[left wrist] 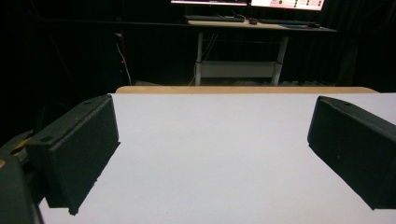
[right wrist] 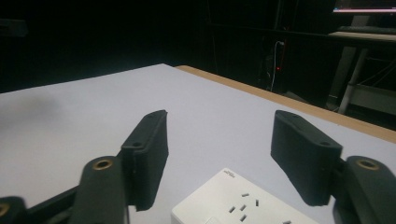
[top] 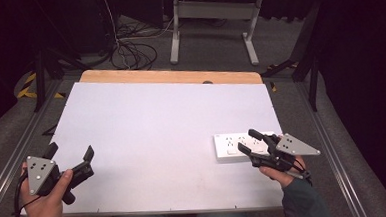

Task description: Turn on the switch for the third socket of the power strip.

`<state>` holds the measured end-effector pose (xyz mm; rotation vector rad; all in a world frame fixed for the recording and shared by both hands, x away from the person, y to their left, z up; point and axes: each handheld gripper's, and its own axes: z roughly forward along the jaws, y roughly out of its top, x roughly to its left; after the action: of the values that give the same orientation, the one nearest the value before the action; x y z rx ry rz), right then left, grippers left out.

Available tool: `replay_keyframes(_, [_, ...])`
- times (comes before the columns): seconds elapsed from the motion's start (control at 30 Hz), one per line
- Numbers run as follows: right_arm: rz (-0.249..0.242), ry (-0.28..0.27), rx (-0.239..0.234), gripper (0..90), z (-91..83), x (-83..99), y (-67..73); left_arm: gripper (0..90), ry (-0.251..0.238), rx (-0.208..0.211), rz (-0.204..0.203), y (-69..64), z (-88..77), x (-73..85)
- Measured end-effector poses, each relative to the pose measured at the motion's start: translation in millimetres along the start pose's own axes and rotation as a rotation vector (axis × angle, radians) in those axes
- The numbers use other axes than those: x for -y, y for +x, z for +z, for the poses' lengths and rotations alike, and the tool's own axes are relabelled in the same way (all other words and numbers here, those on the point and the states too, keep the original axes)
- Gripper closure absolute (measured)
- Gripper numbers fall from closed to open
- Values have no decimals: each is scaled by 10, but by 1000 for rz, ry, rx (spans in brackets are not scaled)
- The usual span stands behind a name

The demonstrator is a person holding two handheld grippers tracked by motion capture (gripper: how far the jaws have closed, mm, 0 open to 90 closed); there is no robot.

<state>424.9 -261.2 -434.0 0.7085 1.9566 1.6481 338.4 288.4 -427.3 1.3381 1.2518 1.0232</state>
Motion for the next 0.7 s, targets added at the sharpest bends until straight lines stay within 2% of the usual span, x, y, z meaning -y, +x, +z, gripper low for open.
replay_keyframes(0.17, [18, 4, 18, 289, 13, -4, 8, 25, 0, 0, 1, -2, 0, 0])
replay_keyframes(0.37, [20, 5, 0, 187, 22, -4, 15, 25, -1, 1, 0, -5, -3, -1])
replay_keyframes(0.7, [34, 4, 7, 58, 29, 2, 7, 25, -2, 1, 0, -4, -4, -2])
